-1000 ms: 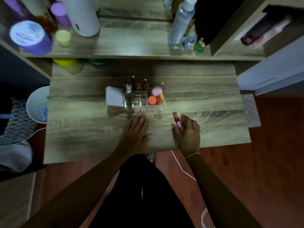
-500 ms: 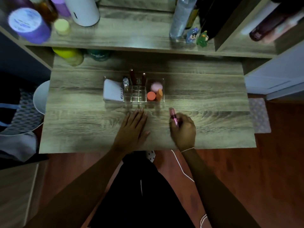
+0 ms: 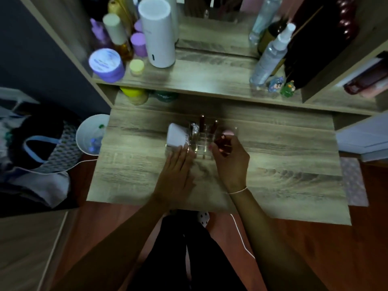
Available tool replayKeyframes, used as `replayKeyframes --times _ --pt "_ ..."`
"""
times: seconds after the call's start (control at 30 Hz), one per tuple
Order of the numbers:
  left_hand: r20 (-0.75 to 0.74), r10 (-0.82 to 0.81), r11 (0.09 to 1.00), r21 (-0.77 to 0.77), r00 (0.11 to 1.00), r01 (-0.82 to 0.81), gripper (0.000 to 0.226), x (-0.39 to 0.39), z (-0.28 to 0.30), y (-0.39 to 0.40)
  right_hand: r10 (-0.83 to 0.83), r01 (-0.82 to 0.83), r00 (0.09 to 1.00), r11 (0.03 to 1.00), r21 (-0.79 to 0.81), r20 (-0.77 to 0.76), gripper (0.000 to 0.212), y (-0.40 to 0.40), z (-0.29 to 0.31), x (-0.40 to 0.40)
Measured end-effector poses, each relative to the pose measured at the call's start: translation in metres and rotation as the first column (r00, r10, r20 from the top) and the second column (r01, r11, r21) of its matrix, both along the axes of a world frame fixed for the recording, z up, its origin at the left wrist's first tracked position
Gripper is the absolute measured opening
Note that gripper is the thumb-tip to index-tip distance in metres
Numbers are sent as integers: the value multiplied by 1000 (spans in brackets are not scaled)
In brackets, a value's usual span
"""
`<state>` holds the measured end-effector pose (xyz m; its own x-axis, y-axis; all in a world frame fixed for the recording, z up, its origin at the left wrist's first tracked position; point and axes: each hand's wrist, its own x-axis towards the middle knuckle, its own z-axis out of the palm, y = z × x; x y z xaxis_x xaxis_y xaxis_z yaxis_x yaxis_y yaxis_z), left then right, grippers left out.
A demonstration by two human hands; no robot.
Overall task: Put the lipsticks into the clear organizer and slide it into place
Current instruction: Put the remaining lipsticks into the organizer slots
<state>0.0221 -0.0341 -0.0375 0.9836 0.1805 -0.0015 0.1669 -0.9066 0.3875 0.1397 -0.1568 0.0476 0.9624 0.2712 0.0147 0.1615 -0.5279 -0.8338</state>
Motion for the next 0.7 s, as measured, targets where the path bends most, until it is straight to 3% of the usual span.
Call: replayKeyframes --times 0.43,0.7 --pt "2 -40 999 17 999 40 66 -5 -11 7 36 -16 995 980 -197 97 23 37 -34 11" --pt "-7 1 1000 -31 1000 -1 67 -7 -7 10 79 -81 997 965 -250 -19 26 42 -38 14"
